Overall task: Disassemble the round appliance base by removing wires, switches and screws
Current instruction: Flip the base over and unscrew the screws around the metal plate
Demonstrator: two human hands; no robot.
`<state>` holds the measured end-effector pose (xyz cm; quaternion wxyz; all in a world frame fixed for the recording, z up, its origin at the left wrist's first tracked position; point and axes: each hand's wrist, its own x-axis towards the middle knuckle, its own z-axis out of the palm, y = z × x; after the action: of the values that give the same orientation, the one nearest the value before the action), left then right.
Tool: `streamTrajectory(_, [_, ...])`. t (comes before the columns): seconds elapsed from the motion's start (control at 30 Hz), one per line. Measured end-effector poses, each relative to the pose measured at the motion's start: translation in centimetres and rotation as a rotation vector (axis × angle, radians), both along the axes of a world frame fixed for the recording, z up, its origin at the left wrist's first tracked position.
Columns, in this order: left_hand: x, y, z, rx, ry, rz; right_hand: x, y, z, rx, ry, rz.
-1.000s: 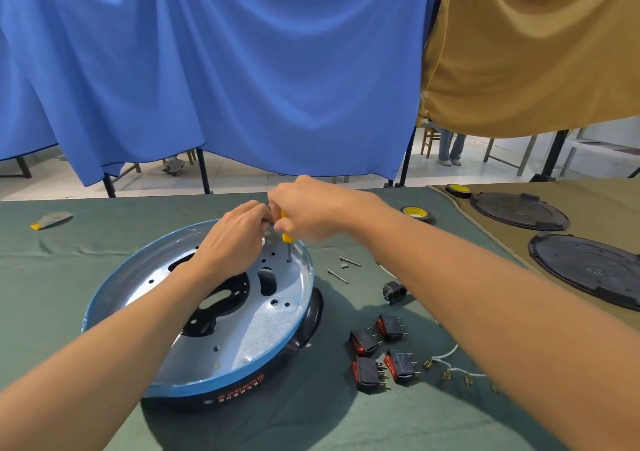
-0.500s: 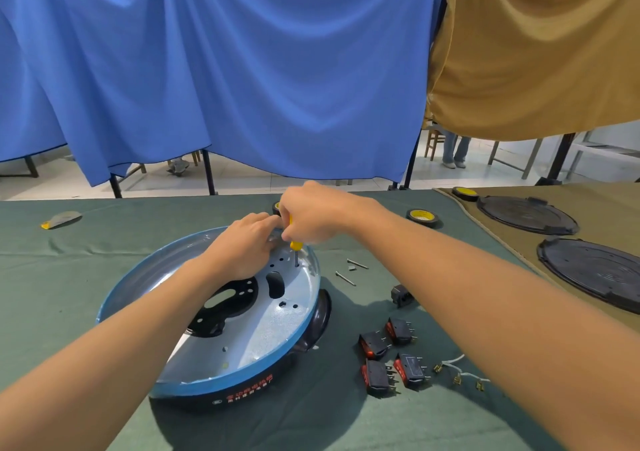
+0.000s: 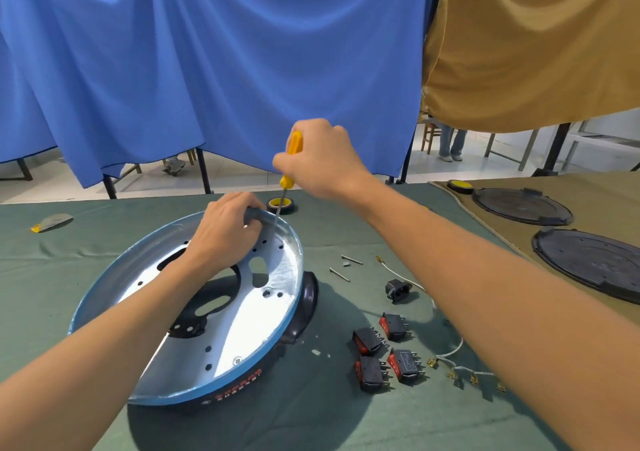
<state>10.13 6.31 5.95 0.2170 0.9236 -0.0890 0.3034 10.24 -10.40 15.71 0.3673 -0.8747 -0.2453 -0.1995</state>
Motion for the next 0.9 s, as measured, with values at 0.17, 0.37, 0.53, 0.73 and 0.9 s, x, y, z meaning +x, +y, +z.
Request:
streamTrajectory(0.17, [-0.5, 0.0, 0.4, -0.045, -0.051, 0.053, 0.7, -2.1, 0.4, 0.354, -0.051, -0.191])
streamTrajectory(0.37, [-0.3, 1.4, 0.5, -0.063, -0.066, 0.126, 1.7, -4.9, -2.3, 0.463, 0.235, -0.203])
streamTrajectory(0.53, [0.4, 3.0, -0.4, -0.026, -0.004, 0.213, 2.0, -4.3, -5.9, 0.149, 0.487, -0.093])
streamTrajectory(0.73, [1.3, 3.0, -1.4, 0.087, 0.168, 0.192, 1.2, -2.3, -8.0, -0.206, 0.667, 0.103])
streamTrajectory(0.9, [1.5, 2.7, -1.7, 0.18, 0.328, 0.132, 0.9, -1.1, -9.4, -0.588, 0.608, 0.115])
